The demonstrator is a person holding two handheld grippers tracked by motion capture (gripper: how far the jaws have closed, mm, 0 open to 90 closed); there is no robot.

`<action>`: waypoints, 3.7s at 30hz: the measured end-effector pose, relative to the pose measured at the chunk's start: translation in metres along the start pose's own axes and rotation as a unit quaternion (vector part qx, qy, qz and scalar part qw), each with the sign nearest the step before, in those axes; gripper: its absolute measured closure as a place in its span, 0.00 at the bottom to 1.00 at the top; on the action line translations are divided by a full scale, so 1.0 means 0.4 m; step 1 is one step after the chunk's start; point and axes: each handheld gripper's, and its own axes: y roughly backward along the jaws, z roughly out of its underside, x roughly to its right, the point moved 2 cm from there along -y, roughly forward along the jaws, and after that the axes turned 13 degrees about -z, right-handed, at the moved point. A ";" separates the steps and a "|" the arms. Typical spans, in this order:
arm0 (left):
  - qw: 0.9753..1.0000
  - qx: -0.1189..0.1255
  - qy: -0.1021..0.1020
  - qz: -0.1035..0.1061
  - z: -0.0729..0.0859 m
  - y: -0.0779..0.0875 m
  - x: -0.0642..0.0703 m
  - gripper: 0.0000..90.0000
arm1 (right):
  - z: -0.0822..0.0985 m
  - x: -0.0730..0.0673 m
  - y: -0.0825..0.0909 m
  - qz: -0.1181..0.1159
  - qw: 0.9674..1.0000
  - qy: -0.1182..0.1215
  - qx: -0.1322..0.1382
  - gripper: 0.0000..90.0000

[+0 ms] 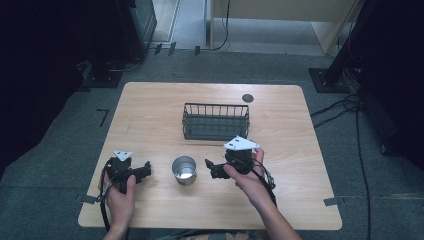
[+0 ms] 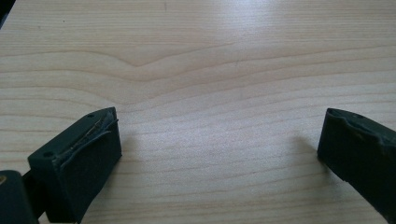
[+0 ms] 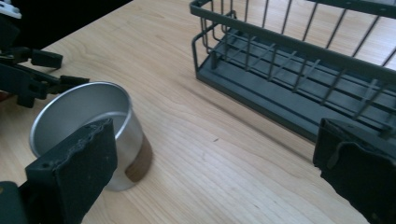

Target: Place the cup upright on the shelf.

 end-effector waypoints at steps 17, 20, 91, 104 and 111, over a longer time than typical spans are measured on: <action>1.000 0.000 0.000 0.000 0.000 0.000 0.000 0.00 | -0.005 -0.068 -0.072 -0.045 0.999 0.009 -0.013 0.00; 1.000 0.000 0.000 0.000 0.000 0.000 0.000 0.00 | -0.003 -0.080 -0.085 -0.053 0.998 0.010 -0.016 0.00; 1.000 0.003 -0.007 0.007 0.000 0.000 0.003 0.00 | 0.067 -0.129 -0.218 -0.020 0.999 0.038 -0.028 0.20; 1.000 0.002 -0.009 0.007 0.000 0.001 0.002 0.00 | 0.044 -0.096 -0.163 -0.007 0.999 0.040 -0.017 0.20; 1.000 0.002 -0.009 0.007 0.000 0.001 0.002 0.00 | 0.029 -0.073 -0.135 0.002 0.999 0.034 -0.012 0.20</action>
